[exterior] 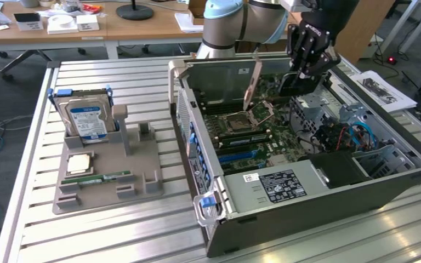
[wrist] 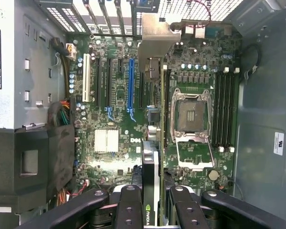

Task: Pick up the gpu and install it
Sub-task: 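Insert the gpu into the slot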

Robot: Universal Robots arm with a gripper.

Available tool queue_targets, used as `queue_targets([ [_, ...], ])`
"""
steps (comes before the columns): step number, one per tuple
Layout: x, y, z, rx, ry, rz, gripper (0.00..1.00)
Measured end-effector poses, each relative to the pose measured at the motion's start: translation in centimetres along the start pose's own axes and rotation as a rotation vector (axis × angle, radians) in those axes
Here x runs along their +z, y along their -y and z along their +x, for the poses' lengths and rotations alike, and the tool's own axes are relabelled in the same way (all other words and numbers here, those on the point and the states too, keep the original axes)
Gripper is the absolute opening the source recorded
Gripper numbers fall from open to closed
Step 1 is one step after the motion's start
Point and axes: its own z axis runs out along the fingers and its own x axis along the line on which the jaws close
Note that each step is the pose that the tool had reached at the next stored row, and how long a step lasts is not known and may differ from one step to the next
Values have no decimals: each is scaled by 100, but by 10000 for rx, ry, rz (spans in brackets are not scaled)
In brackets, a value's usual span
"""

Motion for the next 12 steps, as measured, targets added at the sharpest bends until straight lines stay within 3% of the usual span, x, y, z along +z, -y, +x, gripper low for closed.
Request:
queue_targets([
  [12, 40, -5, 1, 0, 1, 25, 27],
])
